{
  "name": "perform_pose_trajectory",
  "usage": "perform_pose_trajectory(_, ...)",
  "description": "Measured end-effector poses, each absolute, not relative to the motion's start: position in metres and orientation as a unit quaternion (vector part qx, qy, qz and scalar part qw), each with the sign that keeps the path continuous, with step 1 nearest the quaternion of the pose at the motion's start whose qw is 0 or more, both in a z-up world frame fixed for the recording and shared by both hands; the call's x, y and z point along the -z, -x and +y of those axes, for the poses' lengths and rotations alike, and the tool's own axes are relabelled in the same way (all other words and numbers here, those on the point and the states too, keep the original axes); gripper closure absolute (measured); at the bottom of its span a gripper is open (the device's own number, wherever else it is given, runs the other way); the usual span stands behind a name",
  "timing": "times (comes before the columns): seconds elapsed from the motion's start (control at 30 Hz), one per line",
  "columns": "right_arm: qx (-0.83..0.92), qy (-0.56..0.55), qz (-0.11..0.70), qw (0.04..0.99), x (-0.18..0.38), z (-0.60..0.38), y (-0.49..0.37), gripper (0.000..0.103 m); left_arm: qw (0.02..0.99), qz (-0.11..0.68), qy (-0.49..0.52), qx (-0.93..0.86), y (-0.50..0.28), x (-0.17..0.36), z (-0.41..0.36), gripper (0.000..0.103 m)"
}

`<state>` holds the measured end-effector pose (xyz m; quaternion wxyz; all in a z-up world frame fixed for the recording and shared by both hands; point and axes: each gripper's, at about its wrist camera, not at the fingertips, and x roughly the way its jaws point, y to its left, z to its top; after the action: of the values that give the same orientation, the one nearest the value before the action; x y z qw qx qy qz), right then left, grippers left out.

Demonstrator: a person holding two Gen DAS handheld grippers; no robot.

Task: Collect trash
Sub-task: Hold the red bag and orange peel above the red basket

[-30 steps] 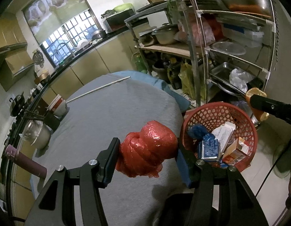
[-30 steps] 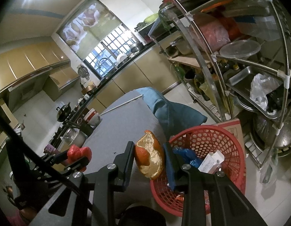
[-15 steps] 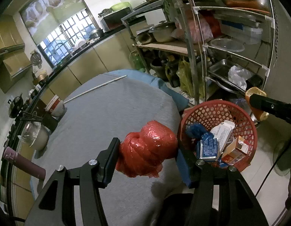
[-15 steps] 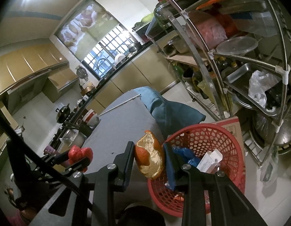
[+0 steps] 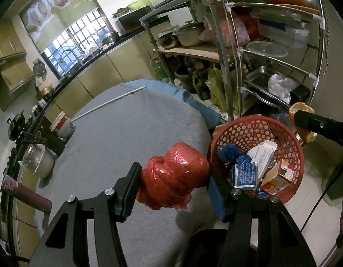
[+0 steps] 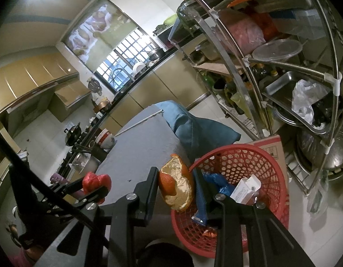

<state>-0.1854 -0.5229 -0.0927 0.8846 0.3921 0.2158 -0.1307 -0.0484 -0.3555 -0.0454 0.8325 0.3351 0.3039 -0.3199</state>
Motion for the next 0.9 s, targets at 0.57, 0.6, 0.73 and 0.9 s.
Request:
perform_pose_trajectory(0.57, 0.132, -0.399, 0.221, 0.880, 0.103, -0.526, 0.183, 0.069, 0.828, 0.310, -0.340, 0.321, 0.047, 0.053, -0.362, 0.044)
perform_pose_trajectory(0.6, 0.133, -0.400, 0.221, 0.880, 0.103, -0.526, 0.183, 0.068, 0.827, 0.311, -0.340, 0.321, 0.047, 0.053, -0.362, 0.044)
perform_pose_trajectory(0.73, 0.133, -0.402, 0.223, 0.878, 0.107, -0.528, 0.182, 0.068, 0.826, 0.313, -0.342, 0.322, 0.046, 0.056, -0.365, 0.044)
perform_pose_trajectory(0.9, 0.134, -0.405, 0.225, 0.876, 0.110, -0.530, 0.182, 0.068, 0.823, 0.315, -0.344, 0.323, 0.046, 0.058, -0.369, 0.044)
